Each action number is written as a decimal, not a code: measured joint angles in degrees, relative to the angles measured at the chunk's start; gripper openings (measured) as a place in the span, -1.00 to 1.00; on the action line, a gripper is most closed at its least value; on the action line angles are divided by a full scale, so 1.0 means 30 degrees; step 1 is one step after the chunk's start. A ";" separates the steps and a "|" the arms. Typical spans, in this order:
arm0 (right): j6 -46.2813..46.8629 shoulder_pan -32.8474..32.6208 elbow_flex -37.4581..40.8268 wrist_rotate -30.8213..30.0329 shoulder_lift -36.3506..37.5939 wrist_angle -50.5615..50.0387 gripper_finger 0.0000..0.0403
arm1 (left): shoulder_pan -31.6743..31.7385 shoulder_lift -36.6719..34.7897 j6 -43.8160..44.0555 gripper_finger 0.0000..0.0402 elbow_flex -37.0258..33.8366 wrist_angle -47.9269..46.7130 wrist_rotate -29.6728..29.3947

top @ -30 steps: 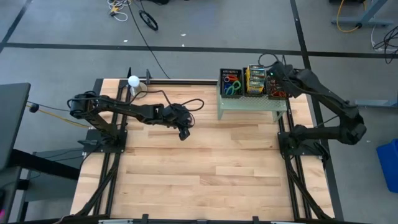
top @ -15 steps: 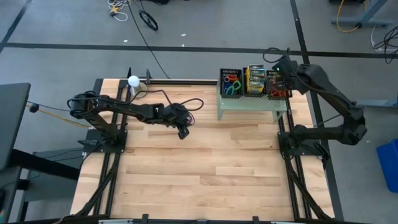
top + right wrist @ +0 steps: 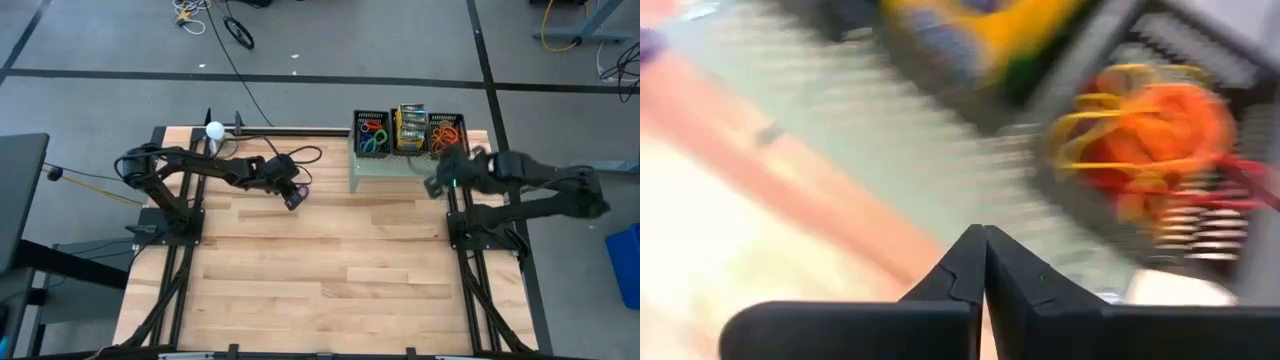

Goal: Pick & Place Office Desk Supplies
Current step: Put the purple spring keychain into the left black basket on the shelf, then return to Home Position

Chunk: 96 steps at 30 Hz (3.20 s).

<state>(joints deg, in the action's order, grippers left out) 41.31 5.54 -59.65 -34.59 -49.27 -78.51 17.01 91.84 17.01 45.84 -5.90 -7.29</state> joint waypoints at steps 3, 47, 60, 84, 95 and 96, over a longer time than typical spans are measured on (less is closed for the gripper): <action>0.1709 -0.3439 0.1073 -0.0990 0.0026 0.0872 -0.91 | 0.0131 0.0797 -0.0300 -0.35 0.0000 0.0122 -0.0454; 0.6332 -1.5816 0.8977 -0.7982 -0.7877 1.7381 -0.97 | -0.1720 -0.1784 -0.1488 -0.93 0.0534 0.2710 -0.2028; 0.5494 -1.5240 1.0872 -0.8256 -0.7872 2.0263 -0.97 | -0.2937 -0.0683 -0.3251 -0.93 0.7252 0.1984 -0.6456; 0.4485 -1.5153 1.0990 -0.8285 -0.7872 2.0971 -0.97 | 0.0204 0.7682 -0.4104 -0.91 1.6768 0.3365 -0.2817; 0.4418 -1.5153 1.0990 -0.8265 -0.7872 2.0964 -0.97 | 0.0335 0.7745 -0.4838 -0.41 1.6932 0.1782 -0.3058; 0.4420 -1.5153 1.0990 -0.8256 -0.7872 2.0962 -0.97 | 0.0348 0.7589 -0.5061 -0.37 1.6913 0.1406 -0.3101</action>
<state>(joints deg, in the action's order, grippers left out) 54.57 -39.92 -26.68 -59.35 -72.88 -15.62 18.06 114.60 1.83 96.58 -1.68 -16.59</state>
